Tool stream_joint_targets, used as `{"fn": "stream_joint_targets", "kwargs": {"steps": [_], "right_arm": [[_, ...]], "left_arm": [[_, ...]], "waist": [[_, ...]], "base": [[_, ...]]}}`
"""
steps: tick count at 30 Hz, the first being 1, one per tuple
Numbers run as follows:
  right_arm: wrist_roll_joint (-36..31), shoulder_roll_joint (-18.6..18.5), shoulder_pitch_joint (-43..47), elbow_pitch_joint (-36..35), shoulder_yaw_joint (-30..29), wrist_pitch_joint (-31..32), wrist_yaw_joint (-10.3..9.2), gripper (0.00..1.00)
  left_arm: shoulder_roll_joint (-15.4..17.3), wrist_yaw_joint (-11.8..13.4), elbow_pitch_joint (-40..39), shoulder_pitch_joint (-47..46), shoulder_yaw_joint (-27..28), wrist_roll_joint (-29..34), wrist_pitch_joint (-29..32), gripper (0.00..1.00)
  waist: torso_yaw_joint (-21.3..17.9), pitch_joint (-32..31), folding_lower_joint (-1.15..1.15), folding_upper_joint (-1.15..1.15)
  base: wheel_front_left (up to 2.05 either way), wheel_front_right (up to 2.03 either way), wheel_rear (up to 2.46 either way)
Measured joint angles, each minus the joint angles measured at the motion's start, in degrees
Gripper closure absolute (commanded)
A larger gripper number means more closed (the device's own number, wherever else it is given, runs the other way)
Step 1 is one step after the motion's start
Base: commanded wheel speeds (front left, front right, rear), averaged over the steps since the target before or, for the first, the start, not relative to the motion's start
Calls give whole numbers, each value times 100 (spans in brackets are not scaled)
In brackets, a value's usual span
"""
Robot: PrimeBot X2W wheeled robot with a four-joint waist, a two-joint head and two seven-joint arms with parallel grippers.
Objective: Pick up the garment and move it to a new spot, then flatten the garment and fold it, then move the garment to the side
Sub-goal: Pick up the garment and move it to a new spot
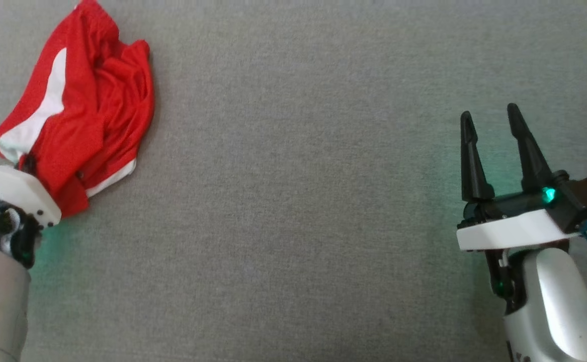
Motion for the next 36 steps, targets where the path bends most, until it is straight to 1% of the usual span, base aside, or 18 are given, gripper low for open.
{"fn": "stream_joint_targets", "kwargs": {"steps": [4,6,9,14,15,18,22,26,30,32,36], "right_arm": [[140,0,4,169,27,-93,-1,0],[208,0,9,257,30,-142,-1,0],[285,0,20,368,49,-193,-1,0],[411,0,37,483,74,-253,0,0],[411,0,37,483,74,-253,0,0],[493,0,40,525,103,-270,-1,0],[639,0,42,580,152,-311,0,0],[690,2,19,615,221,-311,0,0],[823,1,-47,556,352,-312,0,0],[884,2,-124,530,443,-312,-1,0],[1016,1,-279,459,582,-312,0,0]], "left_arm": [[24,0,-545,32,-223,-257,-641,100],[30,0,-921,34,-358,-366,-957,100],[35,1,-1556,90,-673,-524,-1272,100],[47,1,-2749,371,-1240,-749,-1365,100],[47,1,-2749,371,-1240,-749,-1365,100],[54,1,-3446,494,-1455,-733,-1390,100],[14,68,-4222,492,-1645,-732,-1105,100],[-64,214,-4687,474,-1915,-670,-682,100],[-181,304,-4908,380,-2152,-591,-335,100],[-282,305,-4929,261,-2314,-523,-218,100],[-591,303,-4918,-9,-2587,-427,-137,100]], "waist": [[-91,-221,0,0],[-137,-343,0,0],[-211,-524,0,0],[-391,-756,0,0],[-391,-756,0,0],[-528,-827,-1,0],[-718,-835,-1,0],[-918,-762,0,0],[-1181,-643,0,0],[-1336,-576,0,0],[-1671,-448,1,0]], "base": [[0,0,0],[0,0,0],[0,0,0],[0,0,0],[0,0,0],[0,0,0],[0,0,0],[0,0,0],[0,0,0],[0,0,0],[0,0,0]]}}
